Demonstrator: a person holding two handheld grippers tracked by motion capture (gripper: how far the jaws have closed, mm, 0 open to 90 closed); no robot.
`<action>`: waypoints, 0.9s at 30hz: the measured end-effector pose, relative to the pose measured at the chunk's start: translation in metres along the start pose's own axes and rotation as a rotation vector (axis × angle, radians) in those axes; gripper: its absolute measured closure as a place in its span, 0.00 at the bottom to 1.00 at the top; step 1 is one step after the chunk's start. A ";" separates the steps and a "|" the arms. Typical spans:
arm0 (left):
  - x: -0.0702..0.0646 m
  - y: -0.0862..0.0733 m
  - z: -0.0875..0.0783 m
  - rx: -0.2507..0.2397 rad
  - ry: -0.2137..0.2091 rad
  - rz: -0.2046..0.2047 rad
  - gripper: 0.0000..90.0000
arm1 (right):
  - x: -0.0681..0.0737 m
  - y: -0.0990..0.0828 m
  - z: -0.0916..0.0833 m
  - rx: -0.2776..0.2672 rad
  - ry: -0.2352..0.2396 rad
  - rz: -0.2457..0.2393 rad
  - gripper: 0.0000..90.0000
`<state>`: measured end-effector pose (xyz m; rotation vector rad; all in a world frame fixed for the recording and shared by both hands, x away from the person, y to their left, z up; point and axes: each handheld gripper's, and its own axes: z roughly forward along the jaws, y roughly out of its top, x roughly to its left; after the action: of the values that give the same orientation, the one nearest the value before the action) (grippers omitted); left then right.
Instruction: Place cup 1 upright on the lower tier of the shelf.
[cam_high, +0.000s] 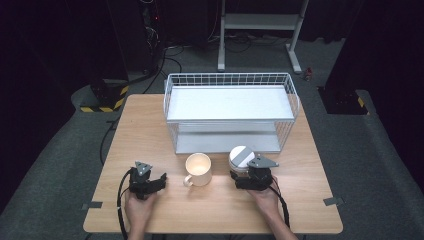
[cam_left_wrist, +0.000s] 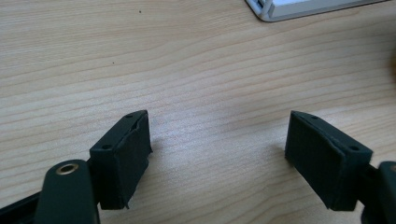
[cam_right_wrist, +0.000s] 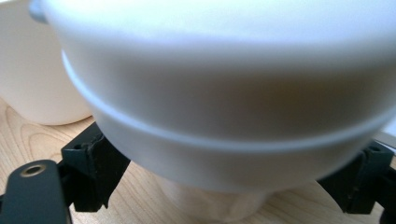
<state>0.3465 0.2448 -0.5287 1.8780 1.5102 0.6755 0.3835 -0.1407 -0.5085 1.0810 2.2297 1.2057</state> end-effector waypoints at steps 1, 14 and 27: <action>0.000 0.000 0.000 0.000 0.000 0.000 0.25 | 0.000 0.000 0.001 0.001 0.001 -0.006 0.15; 0.000 0.000 0.000 -0.001 0.001 0.000 0.25 | 0.004 0.001 0.004 -0.020 -0.039 -0.031 0.21; 0.000 0.000 0.000 -0.004 0.004 -0.002 0.25 | 0.005 0.001 0.001 -0.011 -0.013 -0.041 0.21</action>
<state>0.3466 0.2450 -0.5288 1.8729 1.5122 0.6806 0.3817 -0.1362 -0.5079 1.0308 2.2226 1.1891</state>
